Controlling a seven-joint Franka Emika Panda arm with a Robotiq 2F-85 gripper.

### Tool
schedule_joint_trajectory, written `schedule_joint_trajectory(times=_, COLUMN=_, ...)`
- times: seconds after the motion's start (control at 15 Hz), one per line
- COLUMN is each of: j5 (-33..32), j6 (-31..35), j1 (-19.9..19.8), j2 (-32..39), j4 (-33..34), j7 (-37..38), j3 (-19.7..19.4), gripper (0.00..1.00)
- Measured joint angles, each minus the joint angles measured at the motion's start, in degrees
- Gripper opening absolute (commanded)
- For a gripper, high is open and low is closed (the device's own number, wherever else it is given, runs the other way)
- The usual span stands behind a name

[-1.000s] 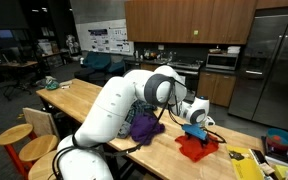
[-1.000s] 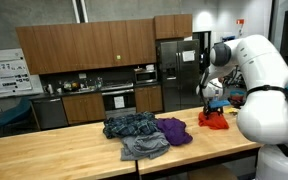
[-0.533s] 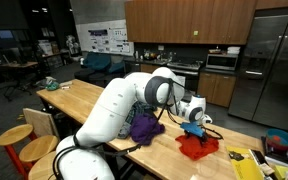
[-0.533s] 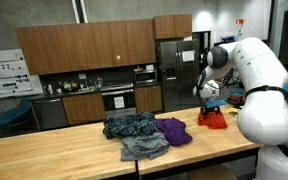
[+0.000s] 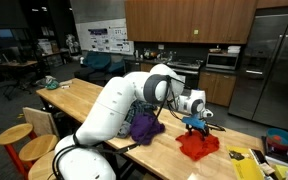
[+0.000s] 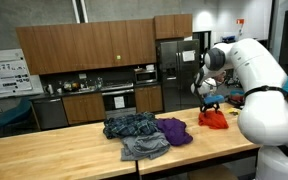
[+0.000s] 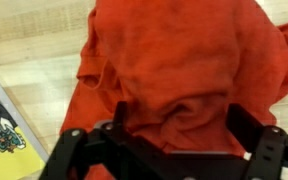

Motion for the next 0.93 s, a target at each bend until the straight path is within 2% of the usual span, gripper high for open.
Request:
schedule_joint_trajectory(times=0.07, j5=0.00, j6=-0.29, j1=0.02, j2=0.09, j4=0.92, j7=0.00, j3=0.11, gripper=0.68)
schedule_joint_trajectory(times=0.13, j5=0.00, j6=-0.31, j1=-0.01, j2=0.13, j4=1.36, j7=-0.03, j3=0.11, gripper=0.92)
schedule_joint_trajectory(times=0.4, j5=-0.03, j6=0.94, j1=-0.12, j2=1.23, j4=1.29, j7=-0.05, j3=0.02, gripper=1.00)
schedule_joint_trajectory(times=0.87, j5=-0.32, j6=6.54, j1=-0.50, j2=2.04, j4=-1.69, j7=-0.02, j3=-0.93, gripper=1.00)
schedule_joint_trajectory(times=0.93, j5=-0.32, j6=7.07, j1=-0.52, j2=2.04, j4=-2.04, j7=-0.02, j3=-1.08, gripper=0.75)
